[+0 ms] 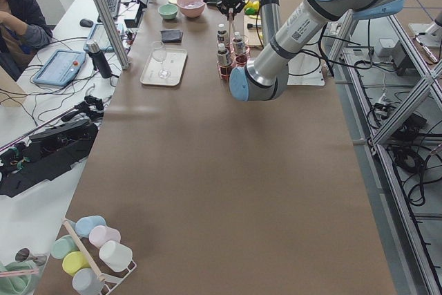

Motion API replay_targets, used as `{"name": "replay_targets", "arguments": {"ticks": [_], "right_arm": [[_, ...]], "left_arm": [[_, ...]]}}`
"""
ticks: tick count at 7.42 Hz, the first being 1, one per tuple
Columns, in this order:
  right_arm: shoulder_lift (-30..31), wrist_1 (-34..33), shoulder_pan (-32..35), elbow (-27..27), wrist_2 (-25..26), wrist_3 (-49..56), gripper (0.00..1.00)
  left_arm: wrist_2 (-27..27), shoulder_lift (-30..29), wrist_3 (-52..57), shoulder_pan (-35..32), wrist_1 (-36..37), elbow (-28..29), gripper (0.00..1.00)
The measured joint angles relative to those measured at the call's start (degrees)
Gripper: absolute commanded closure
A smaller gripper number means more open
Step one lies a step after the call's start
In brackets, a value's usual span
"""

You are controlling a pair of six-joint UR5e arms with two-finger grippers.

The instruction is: Take tea from basket to plate

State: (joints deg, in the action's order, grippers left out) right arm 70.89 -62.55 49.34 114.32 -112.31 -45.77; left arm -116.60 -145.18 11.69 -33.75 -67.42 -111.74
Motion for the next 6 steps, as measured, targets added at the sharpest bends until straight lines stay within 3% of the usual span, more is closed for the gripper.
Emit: {"name": "replay_targets", "arguments": {"ticks": [2, 6], "right_arm": [[-0.11, -0.22, -7.38, 1.69, 9.44, -3.79, 0.01], [-0.26, -4.63, -17.81, 6.91, 21.04, -7.07, 0.01]], "left_arm": [[-0.03, 0.11, 0.05, 0.00, 0.00, 0.08, 1.00], [-0.03, 0.16, 0.09, -0.03, 0.00, 0.20, 1.00]]}}
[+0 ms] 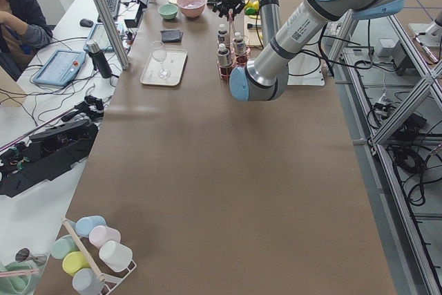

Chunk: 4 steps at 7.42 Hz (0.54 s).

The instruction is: Take tea from basket to plate

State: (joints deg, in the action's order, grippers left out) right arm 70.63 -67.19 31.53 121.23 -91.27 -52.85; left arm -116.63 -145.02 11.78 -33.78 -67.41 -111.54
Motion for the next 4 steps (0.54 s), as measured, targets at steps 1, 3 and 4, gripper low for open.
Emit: {"name": "replay_targets", "arguments": {"ticks": [1, 3, 4], "right_arm": [[0.00, -1.13, -1.46, 0.67, 1.41, -0.03, 0.01], [0.14, -1.80, -4.49, 0.63, 4.89, 0.14, 0.01], [-0.03, -1.86, -5.49, 0.12, 5.93, 0.36, 0.02]], "left_arm": [[0.00, 0.00, 0.00, -0.04, 0.00, -0.02, 1.00], [0.00, 0.04, 0.00, -0.05, 0.00, -0.07, 1.00], [0.00, 0.04, 0.00, -0.06, 0.00, -0.12, 1.00]]}}
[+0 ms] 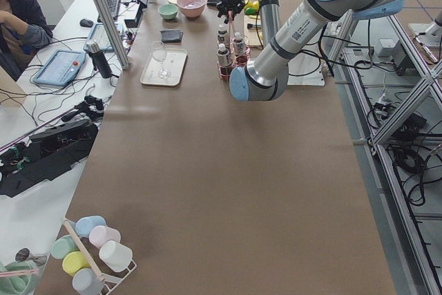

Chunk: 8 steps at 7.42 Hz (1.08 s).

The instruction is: Take tea from basket to plate

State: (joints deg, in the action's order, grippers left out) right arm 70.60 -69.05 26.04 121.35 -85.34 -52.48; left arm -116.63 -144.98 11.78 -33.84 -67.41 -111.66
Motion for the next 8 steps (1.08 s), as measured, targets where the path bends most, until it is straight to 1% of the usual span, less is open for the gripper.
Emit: {"name": "replay_targets", "arguments": {"ticks": [1, 3, 5, 8], "right_arm": [[-0.18, -0.01, -0.58, -0.73, 0.47, 0.21, 0.06], [-0.44, 0.22, -1.07, -2.40, 0.96, 0.73, 0.16], [-0.80, 0.31, -1.09, -3.39, 1.25, 2.16, 0.16], [-2.15, -0.06, -0.69, -3.77, 1.24, 3.35, 0.22]], "left_arm": [[0.00, 0.01, 0.00, 0.00, 0.00, -0.03, 1.00], [0.00, -0.01, 0.00, 0.00, 0.00, -0.11, 1.00], [0.00, 0.02, 0.00, 0.00, 0.00, -0.13, 1.00], [0.00, 0.03, 0.00, 0.00, 0.00, -0.13, 1.00]]}}
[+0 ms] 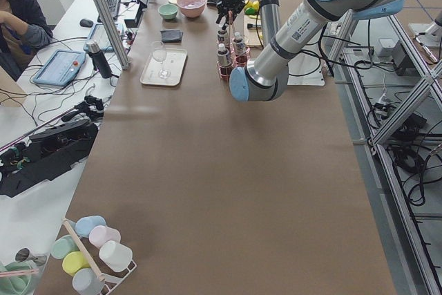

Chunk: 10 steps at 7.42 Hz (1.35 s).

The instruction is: Take tea from basket to plate

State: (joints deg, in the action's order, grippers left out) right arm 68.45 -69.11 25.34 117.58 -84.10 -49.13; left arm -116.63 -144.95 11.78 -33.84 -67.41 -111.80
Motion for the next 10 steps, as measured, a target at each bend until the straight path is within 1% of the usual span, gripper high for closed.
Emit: {"name": "replay_targets", "arguments": {"ticks": [1, 2, 3, 4, 8, 9, 10], "right_arm": [[-0.26, -0.08, 0.02, -0.05, -0.01, 0.11, 0.39], [-0.32, -0.12, 0.03, -0.19, -0.01, 0.16, 0.59], [-0.38, -0.10, 0.02, -0.32, -0.05, 0.17, 0.84], [-0.47, -0.07, 0.00, -0.32, -0.08, 0.18, 1.00], [-1.07, -0.58, 0.08, 0.80, -0.26, 0.18, 1.00], [-1.45, -2.57, 0.43, 2.32, -0.64, 0.18, 1.00], [-2.78, -5.99, 1.13, 3.99, -1.42, 0.18, 1.00]], "left_arm": [[0.00, 0.00, 0.00, 0.00, -0.01, 0.00, 1.00], [0.00, 0.00, 0.00, 0.00, -0.01, 0.00, 1.00], [0.00, 0.01, 0.00, 0.00, 0.00, 0.03, 1.00], [0.00, 0.02, 0.00, 0.00, 0.00, 0.07, 1.00], [0.08, 0.02, 0.00, 0.00, 0.00, 0.02, 1.00], [0.05, 0.02, 0.00, 0.00, 0.00, 0.01, 1.00], [0.06, 0.00, 0.00, 0.00, 0.00, 0.01, 1.00]]}}
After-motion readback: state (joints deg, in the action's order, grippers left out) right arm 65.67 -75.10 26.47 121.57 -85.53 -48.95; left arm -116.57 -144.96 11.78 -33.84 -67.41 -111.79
